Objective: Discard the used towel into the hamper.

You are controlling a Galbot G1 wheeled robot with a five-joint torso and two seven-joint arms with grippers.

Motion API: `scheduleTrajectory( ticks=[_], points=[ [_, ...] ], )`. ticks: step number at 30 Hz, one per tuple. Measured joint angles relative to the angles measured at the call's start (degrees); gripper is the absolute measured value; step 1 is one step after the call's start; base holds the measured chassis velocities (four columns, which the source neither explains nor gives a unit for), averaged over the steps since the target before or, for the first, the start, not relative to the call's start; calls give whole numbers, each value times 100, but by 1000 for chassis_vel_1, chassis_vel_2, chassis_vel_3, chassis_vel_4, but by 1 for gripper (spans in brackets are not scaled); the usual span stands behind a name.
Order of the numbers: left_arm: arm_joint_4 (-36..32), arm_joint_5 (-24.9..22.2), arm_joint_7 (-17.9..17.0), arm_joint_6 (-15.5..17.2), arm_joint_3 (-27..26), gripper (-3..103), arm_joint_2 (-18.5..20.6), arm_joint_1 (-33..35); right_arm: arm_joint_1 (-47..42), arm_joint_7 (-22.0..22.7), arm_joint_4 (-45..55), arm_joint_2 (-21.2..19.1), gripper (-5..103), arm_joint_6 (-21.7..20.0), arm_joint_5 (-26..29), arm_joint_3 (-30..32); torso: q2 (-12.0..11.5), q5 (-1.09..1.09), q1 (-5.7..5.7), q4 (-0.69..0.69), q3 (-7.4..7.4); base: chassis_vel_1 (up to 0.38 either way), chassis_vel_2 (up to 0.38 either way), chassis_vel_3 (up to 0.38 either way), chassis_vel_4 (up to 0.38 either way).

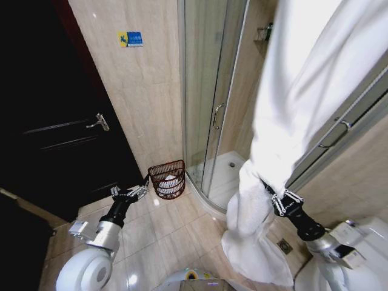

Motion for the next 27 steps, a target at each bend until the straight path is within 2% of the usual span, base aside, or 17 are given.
scheduleTrajectory(
  ticks=[4,7,10,20,27],
  points=[
    [0,0,0,0,0,100,0,0,139,582,458,-86,8,-41,-231,282,0,1,0,0,0,0,0,0,0],
    [0,0,0,0,0,100,0,0,216,663,558,-161,8,-165,-244,501,0,1,0,1,0,0,0,0,0],
    [0,0,0,0,0,100,0,0,354,775,586,-337,8,-366,-32,783,0,-1,-1,-1,-1,0,0,0,0],
    [0,0,0,0,0,100,0,0,559,863,753,-634,8,-538,332,1312,0,-2,-1,0,-1,0,0,0,0],
    [0,0,0,0,0,100,0,0,762,1135,935,-1039,8,-807,720,1602,0,0,-1,0,-1,0,0,0,0]
  ],
)
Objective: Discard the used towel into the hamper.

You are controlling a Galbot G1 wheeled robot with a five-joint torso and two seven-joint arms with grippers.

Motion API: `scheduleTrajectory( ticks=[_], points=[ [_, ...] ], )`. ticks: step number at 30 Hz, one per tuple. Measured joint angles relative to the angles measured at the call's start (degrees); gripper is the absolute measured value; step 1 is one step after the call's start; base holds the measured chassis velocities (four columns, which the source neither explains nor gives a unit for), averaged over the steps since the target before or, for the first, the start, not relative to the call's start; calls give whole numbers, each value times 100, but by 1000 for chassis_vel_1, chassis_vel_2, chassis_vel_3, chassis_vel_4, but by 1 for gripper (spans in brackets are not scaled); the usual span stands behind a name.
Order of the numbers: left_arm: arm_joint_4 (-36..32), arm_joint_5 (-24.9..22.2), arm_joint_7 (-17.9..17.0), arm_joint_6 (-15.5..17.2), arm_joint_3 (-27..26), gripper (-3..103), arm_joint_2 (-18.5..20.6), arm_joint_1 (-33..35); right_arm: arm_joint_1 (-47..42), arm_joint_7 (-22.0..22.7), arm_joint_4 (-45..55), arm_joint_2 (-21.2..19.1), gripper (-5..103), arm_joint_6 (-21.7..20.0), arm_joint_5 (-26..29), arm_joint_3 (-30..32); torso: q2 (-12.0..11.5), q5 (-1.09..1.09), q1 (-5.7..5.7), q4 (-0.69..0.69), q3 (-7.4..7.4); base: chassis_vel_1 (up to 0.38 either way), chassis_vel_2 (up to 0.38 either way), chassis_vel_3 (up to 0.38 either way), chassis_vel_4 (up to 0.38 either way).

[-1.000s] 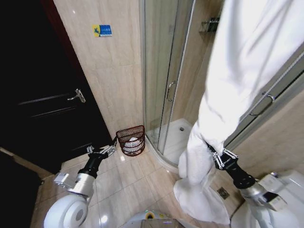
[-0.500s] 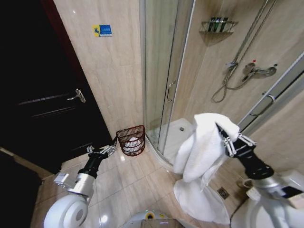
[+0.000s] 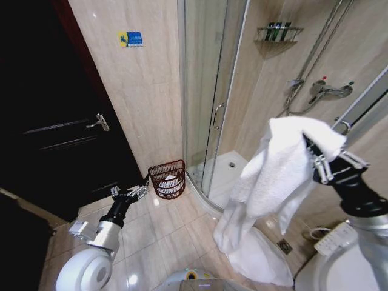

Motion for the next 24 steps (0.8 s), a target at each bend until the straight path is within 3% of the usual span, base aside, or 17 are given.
scheduleTrajectory(
  ticks=[4,8,14,24],
  points=[
    [0,0,0,0,0,100,0,0,163,274,63,-259,8,-288,237,-11,0,0,0,0,0,0,0,0,0],
    [0,0,0,0,0,100,0,0,499,990,172,-578,8,-864,542,-247,0,0,0,0,0,0,0,0,0],
    [0,0,0,0,0,100,0,0,830,1561,167,-855,8,-1175,637,-514,0,0,0,1,1,0,0,0,0],
    [0,0,0,0,0,100,0,0,893,1692,172,-829,8,-1339,634,-598,0,0,0,0,0,0,0,0,0]
  ],
)
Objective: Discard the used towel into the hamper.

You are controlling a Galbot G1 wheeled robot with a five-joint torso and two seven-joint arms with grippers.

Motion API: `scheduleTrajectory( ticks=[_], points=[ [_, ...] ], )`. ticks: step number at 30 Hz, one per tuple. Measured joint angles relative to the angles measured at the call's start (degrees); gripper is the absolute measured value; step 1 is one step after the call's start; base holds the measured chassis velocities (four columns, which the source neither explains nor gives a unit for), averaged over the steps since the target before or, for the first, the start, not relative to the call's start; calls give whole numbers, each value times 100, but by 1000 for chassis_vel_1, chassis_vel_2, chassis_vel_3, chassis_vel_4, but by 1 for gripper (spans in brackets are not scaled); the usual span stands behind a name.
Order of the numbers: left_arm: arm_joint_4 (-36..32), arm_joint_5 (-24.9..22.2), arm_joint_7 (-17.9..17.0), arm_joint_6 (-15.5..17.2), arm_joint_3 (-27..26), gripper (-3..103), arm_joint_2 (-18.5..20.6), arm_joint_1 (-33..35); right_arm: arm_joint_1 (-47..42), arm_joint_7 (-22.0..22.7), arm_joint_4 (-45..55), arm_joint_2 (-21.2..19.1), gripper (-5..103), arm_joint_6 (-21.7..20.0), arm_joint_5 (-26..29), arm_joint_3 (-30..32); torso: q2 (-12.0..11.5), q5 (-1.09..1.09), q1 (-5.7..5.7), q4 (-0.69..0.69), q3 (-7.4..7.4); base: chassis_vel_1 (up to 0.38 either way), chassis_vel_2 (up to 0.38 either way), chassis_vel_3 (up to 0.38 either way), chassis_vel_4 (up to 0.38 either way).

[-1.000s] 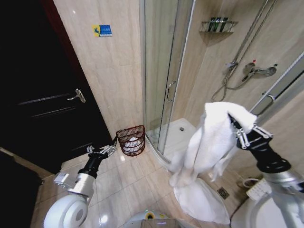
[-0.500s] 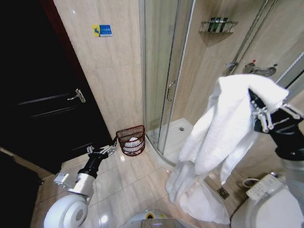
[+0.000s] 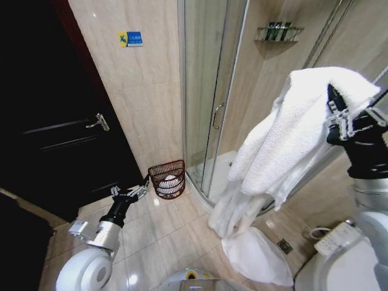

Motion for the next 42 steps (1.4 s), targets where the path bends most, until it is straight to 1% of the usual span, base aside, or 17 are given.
scheduleTrajectory(
  ticks=[12,28,42],
  points=[
    [0,0,0,0,0,100,0,0,-103,32,44,130,8,-36,30,19,0,0,0,0,0,0,0,0,0],
    [0,0,0,0,0,100,0,0,-133,-1,76,126,8,-49,28,65,0,0,0,0,0,7,13,9,7],
    [0,0,0,0,0,100,0,0,-173,-60,138,53,8,-47,117,152,0,-1,0,0,-1,85,85,95,87]
  ],
)
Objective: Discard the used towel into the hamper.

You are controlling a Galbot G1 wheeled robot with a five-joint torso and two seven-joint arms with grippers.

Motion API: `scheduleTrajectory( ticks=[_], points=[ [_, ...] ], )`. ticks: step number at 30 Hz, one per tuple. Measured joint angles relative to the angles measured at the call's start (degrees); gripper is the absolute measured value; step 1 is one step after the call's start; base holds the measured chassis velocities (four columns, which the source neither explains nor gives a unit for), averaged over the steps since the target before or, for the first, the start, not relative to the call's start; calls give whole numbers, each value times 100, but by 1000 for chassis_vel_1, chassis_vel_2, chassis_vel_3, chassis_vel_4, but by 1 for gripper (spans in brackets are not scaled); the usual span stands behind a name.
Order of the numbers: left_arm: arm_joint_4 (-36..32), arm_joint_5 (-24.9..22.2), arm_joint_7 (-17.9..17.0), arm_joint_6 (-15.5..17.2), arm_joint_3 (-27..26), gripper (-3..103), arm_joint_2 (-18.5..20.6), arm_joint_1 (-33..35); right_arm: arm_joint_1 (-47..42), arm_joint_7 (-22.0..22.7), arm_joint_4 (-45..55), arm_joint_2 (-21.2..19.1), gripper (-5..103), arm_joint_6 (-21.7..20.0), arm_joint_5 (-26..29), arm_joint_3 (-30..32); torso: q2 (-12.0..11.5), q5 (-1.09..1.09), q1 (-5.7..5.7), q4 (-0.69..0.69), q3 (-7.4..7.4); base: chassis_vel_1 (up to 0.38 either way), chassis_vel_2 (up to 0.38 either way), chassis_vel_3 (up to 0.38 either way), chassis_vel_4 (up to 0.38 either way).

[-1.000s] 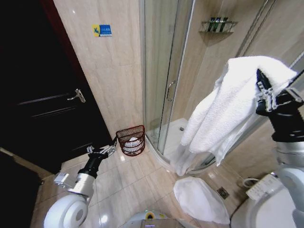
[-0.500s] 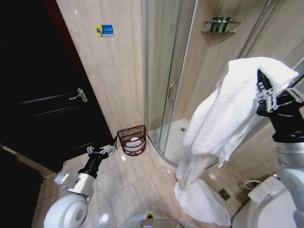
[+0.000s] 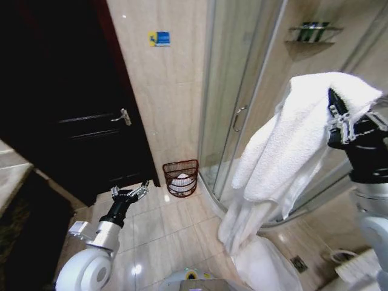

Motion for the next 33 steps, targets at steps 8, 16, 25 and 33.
scheduleTrajectory(
  ticks=[8,16,25,33],
  points=[
    [0,0,0,0,0,100,0,0,22,-26,3,-136,8,0,38,-13,0,0,0,1,0,119,122,133,121],
    [0,0,0,0,0,100,0,0,72,-65,-71,-170,8,0,50,-35,0,1,0,0,0,121,121,129,125],
    [0,0,0,0,0,100,0,-1,138,-61,-134,-148,8,-15,79,-79,0,1,0,-1,0,47,43,48,48],
    [0,0,0,0,0,100,0,-1,107,-42,-88,-42,8,-57,72,-71,62,0,29,-1,30,0,0,0,0]
  ],
)
